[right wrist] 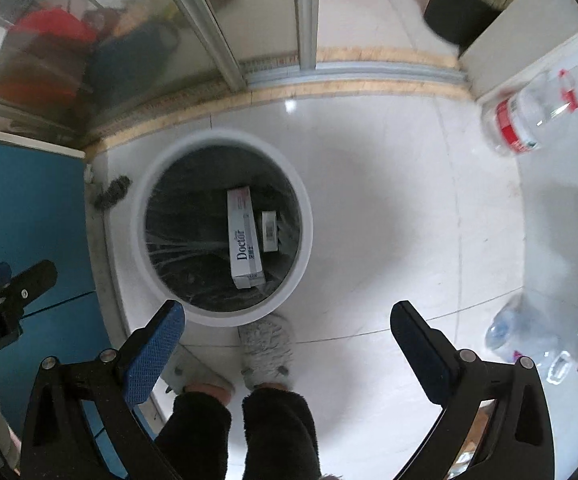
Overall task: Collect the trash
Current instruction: 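Carry both boxes to the floor bin and release them inside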
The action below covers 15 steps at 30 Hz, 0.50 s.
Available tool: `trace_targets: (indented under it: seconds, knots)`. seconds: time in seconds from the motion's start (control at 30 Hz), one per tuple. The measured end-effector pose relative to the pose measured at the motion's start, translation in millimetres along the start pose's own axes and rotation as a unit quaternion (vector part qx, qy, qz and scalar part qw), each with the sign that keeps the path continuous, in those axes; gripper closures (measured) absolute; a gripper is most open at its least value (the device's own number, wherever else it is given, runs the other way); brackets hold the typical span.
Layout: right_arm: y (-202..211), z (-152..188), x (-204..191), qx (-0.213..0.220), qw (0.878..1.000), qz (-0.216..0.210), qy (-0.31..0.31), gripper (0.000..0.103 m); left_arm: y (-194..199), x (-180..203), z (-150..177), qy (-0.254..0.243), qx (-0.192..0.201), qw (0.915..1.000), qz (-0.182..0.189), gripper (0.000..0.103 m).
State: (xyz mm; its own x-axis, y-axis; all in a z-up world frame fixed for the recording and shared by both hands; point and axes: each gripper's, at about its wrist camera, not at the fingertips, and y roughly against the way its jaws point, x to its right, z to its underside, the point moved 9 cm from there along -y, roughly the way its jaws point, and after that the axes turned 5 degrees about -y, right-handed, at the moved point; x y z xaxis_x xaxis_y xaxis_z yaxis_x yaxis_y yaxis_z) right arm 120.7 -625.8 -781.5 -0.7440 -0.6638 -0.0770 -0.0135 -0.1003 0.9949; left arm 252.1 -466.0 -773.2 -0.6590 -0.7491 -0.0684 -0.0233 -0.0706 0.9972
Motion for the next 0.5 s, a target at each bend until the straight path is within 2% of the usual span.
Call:
trace_targets:
  seconds: [0.5]
  knots:
    - [269, 36, 5, 0.083, 0.996, -0.022, -0.01, 0.0, 227, 5, 37, 0.011, 0.063, 0.9979, 0.013, 0.007]
